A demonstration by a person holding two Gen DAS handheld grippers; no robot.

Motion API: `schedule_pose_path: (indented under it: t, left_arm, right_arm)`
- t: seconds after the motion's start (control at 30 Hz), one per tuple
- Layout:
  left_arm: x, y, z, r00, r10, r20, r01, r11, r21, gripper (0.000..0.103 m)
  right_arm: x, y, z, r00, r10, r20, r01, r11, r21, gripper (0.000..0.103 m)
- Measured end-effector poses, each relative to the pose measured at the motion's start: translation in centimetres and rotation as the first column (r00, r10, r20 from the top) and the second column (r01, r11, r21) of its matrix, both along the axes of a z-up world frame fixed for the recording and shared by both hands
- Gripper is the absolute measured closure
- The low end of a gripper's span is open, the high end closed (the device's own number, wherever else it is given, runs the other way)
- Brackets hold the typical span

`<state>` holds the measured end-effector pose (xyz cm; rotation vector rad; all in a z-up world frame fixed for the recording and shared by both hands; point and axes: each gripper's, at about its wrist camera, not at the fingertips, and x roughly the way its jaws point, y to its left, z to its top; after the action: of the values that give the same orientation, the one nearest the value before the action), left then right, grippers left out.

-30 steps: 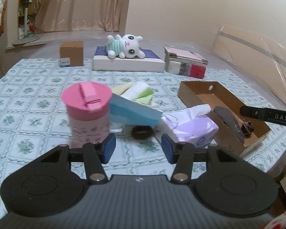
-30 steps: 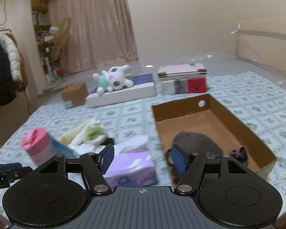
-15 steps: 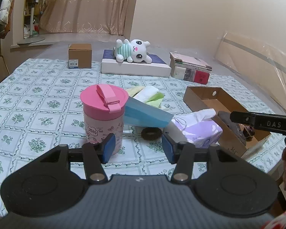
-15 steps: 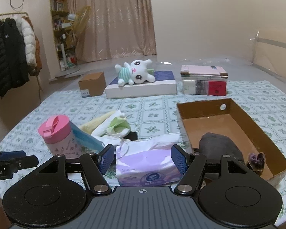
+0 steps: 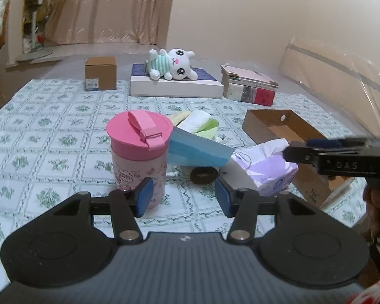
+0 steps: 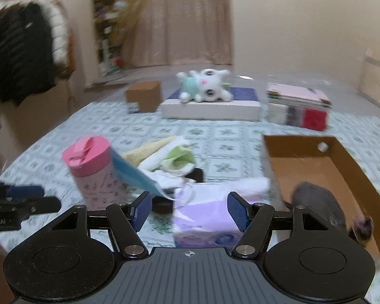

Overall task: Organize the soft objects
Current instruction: 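Grasp the blue surgical mask by its edge with the right gripper and lift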

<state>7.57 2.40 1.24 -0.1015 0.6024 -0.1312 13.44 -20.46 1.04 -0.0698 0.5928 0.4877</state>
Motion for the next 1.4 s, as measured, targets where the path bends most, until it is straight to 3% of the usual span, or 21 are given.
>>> schedule_pose_path:
  t: [0.1,0.17,0.33,0.5,0.63,0.8,0.9,1.0,1.03,1.13,1.3,1.4]
  left_arm:
    - [0.3,0.9,0.3,0.999,-0.046,0.005,0.046,0.998,0.044,0.053]
    - [0.4,1.5,0.5,0.997,-0.077,0.012,0.075,0.994,0.085,0.053]
    - [1.2,3.9,0.8,0.99,-0.143,0.004,0.141,0.975,0.175,0.052]
    - [2.4,6.4,0.6,0.984,-0.177,-0.01,0.174,0.956,0.236,0.049]
    - [3.9,8.5,0.1,0.98,-0.196,-0.03,0.197,0.947,0.253,0.049]
    - [6.0,10.2,-0.7,0.975,-0.219,-0.045,0.223,0.928,0.298,0.049]
    - [7.1,11.0,-1.2,0.975,-0.214,-0.057,0.221,0.929,0.296,0.049]
    - [8.0,11.7,-1.6,0.975,-0.212,-0.063,0.222,0.93,0.294,0.049]
    - [8.2,11.9,-1.7,0.975,-0.212,-0.065,0.222,0.93,0.292,0.049]
    - [8.7,12.3,-2.0,0.975,-0.209,-0.072,0.22,0.934,0.282,0.049]
    - [9.0,12.9,-1.9,0.976,-0.203,-0.08,0.217,0.936,0.278,0.049]
    - [9.0,12.9,-1.2,0.976,-0.201,-0.078,0.215,0.935,0.282,0.049]
  right_arm:
    - [0.4,2.3,0.2,0.989,0.139,0.056,-0.132,0.986,-0.104,0.037]
    - [0.5,4.2,-0.1,0.966,0.24,0.097,-0.216,0.955,-0.205,0.037]
    - [0.5,8.5,-2.3,0.893,0.422,0.156,-0.32,0.839,-0.439,0.037]
    - [1.2,11.7,-6.2,0.836,0.52,0.176,-0.326,0.727,-0.604,0.037]
    - [2.4,13.2,-8.9,0.827,0.537,0.164,-0.32,0.691,-0.649,0.037]
    - [3.8,14.4,-10.7,0.826,0.541,0.157,-0.316,0.676,-0.666,0.038]
    - [4.4,15.1,-11.2,0.814,0.561,0.15,-0.317,0.645,-0.695,0.053]
    - [4.7,15.6,-11.9,0.801,0.582,0.141,-0.317,0.613,-0.724,0.062]
    - [5.0,15.7,-12.1,0.799,0.586,0.137,-0.318,0.605,-0.73,0.071]
    - [5.1,15.5,-11.8,0.795,0.587,0.15,-0.308,0.605,-0.735,0.099]
    - [4.9,14.2,-8.9,0.815,0.544,0.201,-0.287,0.679,-0.675,0.102]
    - [4.8,13.2,-6.3,0.845,0.487,0.22,-0.271,0.745,-0.609,0.102]
